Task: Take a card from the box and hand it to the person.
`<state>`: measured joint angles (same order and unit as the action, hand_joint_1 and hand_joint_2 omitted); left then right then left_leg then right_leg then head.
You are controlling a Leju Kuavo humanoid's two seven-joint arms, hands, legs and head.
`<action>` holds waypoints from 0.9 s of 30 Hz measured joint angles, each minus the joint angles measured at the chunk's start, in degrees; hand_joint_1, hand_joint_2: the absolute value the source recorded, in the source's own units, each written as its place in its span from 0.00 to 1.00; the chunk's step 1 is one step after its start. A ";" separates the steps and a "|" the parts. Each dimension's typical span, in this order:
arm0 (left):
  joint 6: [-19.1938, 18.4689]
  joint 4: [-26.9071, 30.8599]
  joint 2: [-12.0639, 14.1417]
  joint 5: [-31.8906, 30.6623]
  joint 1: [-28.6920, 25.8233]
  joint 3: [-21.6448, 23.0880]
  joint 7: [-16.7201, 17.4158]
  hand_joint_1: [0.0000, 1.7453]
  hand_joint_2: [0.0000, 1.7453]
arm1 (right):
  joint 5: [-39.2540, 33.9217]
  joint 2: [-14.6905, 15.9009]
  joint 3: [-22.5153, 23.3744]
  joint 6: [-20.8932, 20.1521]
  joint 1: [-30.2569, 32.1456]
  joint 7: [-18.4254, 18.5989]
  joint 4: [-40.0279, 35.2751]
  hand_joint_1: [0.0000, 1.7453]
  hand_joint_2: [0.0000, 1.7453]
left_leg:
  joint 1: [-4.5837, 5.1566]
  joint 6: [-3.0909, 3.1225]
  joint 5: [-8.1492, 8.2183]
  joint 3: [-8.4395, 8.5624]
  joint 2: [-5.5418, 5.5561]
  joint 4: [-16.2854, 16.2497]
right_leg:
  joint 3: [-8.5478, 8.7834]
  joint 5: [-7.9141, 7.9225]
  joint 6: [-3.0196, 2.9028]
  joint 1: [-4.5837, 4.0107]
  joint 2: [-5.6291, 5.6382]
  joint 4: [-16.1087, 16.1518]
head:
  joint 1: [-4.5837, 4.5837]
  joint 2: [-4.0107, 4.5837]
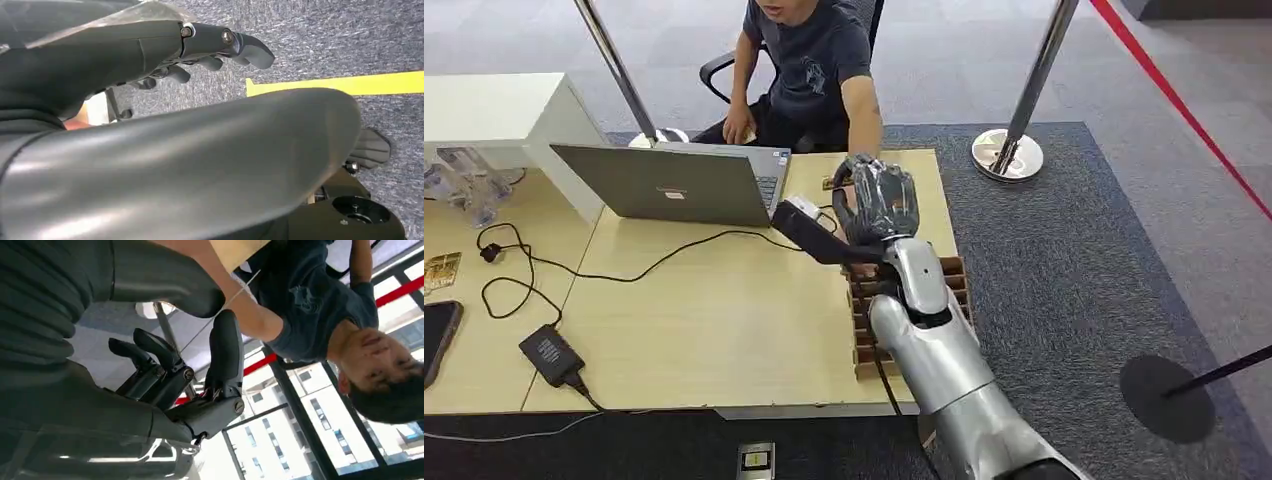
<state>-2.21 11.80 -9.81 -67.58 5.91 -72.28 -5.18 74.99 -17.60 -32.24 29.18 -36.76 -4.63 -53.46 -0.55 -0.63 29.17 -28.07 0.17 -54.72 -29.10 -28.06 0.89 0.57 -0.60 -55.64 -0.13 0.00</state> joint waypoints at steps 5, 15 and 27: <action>0.17 0.00 -0.02 0.11 0.03 0.00 0.57 0.00 0.00 | -0.72 -1.53 0.74 1.07 -2.36 -0.46 6.14 1.00 1.00 | -0.01 0.00 0.00 -0.01 0.00 0.00 | -0.01 0.00 0.00 0.00 0.00 0.00 | 0.00 0.00; 0.37 0.00 0.02 0.52 0.03 0.00 0.74 0.00 0.00 | -2.14 -2.67 0.90 3.15 -4.48 -0.94 12.84 1.00 1.00 | 0.00 0.00 0.00 -0.01 0.00 0.00 | -0.01 0.00 0.00 0.00 0.00 0.00 | 0.00 0.02; 0.37 0.00 0.02 0.39 0.04 0.00 0.74 0.00 0.00 | -1.42 -2.86 0.92 3.19 -5.08 -0.17 15.25 1.00 1.00 | 0.00 0.00 0.00 -0.01 0.00 0.00 | -0.02 0.00 0.00 0.00 0.00 0.00 | -0.02 0.02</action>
<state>-1.84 11.80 -9.79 -67.19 5.94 -72.28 -4.44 73.57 -20.46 -31.32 32.37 -41.84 -4.81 -38.21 -0.56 -0.63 29.17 -28.08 0.16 -54.72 -29.12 -28.06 0.89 0.57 -0.60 -55.64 -0.15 0.02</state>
